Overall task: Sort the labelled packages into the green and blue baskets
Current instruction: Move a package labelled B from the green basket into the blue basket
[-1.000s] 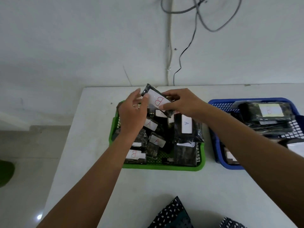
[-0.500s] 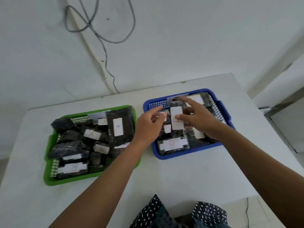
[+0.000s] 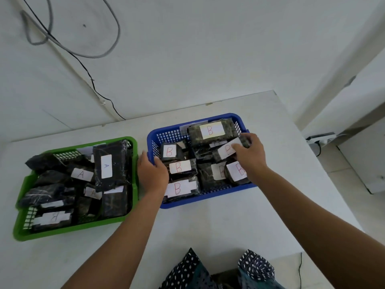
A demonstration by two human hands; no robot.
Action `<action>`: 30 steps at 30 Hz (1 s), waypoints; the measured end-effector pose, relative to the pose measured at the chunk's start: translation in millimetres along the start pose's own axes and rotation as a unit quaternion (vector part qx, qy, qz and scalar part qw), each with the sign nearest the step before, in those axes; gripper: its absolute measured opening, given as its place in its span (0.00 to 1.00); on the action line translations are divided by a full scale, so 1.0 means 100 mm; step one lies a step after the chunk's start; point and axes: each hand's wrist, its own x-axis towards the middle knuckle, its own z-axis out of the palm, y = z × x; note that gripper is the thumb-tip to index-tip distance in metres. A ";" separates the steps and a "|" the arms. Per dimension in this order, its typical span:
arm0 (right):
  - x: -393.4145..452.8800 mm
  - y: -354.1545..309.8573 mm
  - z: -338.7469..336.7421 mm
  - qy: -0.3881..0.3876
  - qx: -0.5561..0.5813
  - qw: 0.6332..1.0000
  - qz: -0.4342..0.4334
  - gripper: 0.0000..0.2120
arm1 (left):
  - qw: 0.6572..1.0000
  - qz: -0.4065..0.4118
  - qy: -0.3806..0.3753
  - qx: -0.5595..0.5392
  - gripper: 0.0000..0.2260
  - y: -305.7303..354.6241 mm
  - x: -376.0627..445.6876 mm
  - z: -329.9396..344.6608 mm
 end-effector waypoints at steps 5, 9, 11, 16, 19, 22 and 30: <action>0.22 -0.06 0.09 -0.046 -0.115 0.992 -0.013 0.10 | 1.000 -0.006 0.016 0.004 0.13 -0.08 0.13 0.02; 0.38 -0.12 0.07 -0.085 -0.234 0.966 -0.064 0.10 | 1.000 0.002 0.029 0.005 0.13 -0.11 0.15 0.03; 0.46 -0.13 0.05 -0.095 -0.256 0.959 -0.070 0.12 | 0.999 0.002 0.031 0.005 0.13 -0.12 0.14 0.05; 0.49 -0.04 0.01 -0.170 -0.284 0.943 -0.024 0.14 | 0.999 -0.001 0.038 -0.001 0.14 -0.11 0.12 0.07; 0.42 0.07 0.02 -0.141 -0.308 0.939 -0.067 0.19 | 0.999 -0.001 0.035 0.004 0.15 -0.11 0.12 0.07; 0.33 0.13 0.05 -0.111 -0.301 0.944 -0.077 0.20 | 0.999 -0.001 0.038 0.007 0.14 -0.10 0.11 0.06; 0.05 0.08 0.11 -0.037 -0.433 0.880 -0.192 0.22 | 1.000 0.009 -0.007 0.013 0.14 -0.09 0.09 -0.05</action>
